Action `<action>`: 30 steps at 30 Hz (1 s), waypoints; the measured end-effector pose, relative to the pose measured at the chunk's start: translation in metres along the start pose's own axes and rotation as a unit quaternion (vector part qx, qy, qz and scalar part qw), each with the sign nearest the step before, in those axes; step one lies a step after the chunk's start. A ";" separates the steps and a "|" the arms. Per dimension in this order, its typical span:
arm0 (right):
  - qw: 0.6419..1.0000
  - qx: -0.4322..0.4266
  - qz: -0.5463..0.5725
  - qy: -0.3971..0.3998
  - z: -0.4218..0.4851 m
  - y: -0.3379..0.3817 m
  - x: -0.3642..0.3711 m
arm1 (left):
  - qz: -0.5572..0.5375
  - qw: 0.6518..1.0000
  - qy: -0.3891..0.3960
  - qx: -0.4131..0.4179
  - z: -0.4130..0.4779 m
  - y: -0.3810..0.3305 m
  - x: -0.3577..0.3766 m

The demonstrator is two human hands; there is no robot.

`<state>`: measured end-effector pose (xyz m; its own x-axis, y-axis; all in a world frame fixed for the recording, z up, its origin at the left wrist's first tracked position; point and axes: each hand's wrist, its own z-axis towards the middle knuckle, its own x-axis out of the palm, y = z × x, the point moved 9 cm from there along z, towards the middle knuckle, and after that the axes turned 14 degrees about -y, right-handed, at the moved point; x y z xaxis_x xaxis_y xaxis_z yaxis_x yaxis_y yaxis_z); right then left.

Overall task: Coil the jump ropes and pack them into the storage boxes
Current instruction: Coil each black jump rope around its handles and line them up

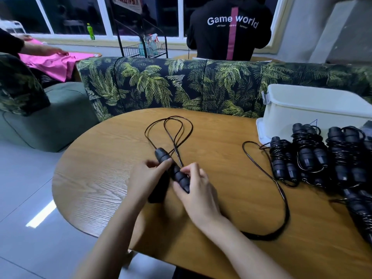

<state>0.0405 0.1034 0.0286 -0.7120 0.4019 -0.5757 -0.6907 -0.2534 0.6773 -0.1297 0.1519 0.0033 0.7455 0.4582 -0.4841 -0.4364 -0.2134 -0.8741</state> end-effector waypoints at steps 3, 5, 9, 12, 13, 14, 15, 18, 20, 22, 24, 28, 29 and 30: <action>0.992 -0.096 0.011 0.080 -0.006 0.020 0.012 | -0.080 0.995 0.037 -0.056 0.001 0.002 -0.001; 0.987 -0.110 -0.009 0.113 -0.009 0.016 0.019 | -0.116 0.989 0.029 -0.082 0.008 0.007 -0.008; 0.976 -0.056 -0.199 0.064 0.001 -0.023 0.014 | -0.052 0.997 -0.028 -0.049 0.026 0.017 -0.030; 0.964 -0.024 -0.241 0.106 0.005 -0.045 0.015 | 0.052 0.998 -0.020 0.017 0.032 0.018 -0.029; 0.966 -0.020 -0.231 0.113 0.008 -0.048 0.015 | 0.065 0.997 -0.022 0.024 0.035 0.018 -0.030; 0.968 -0.021 -0.224 0.114 0.011 -0.049 0.014 | 0.064 0.997 -0.018 0.026 0.039 0.020 -0.029; 0.969 -0.025 -0.221 0.109 0.015 -0.049 0.012 | 0.047 0.999 -0.001 0.013 0.041 0.019 -0.028; 0.973 -0.024 -0.221 0.067 0.029 -0.054 -0.003 | 0.023 0.999 0.007 0.029 0.049 0.021 -0.028; 0.973 -0.021 -0.230 0.024 0.040 -0.063 -0.019 | 0.117 0.988 -0.034 0.092 0.055 0.024 -0.031; 0.970 -0.010 -0.241 -0.015 0.050 -0.076 -0.035 | 0.178 0.974 -0.062 0.127 0.057 0.028 -0.031; 0.961 0.015 -0.272 -0.042 0.059 -0.094 -0.051 | 0.228 0.957 -0.085 0.158 0.054 0.028 -0.031; 0.919 0.058 -0.389 -0.014 0.063 -0.130 -0.058 | 0.317 0.933 -0.044 0.162 0.040 0.027 -0.020; 0.912 0.055 -0.405 -0.007 0.062 -0.133 -0.056 | 0.328 0.932 -0.018 0.155 0.034 0.029 -0.014; 0.911 0.046 -0.410 -0.006 0.062 -0.134 -0.054 | 0.354 0.921 0.000 0.163 0.030 0.029 -0.007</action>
<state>0.1797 0.1701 -0.0030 0.0401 0.4319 -0.9010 -0.9758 0.2111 0.0578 -0.1628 0.1686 -0.0176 0.2155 0.3041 -0.9280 -0.9410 -0.1892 -0.2805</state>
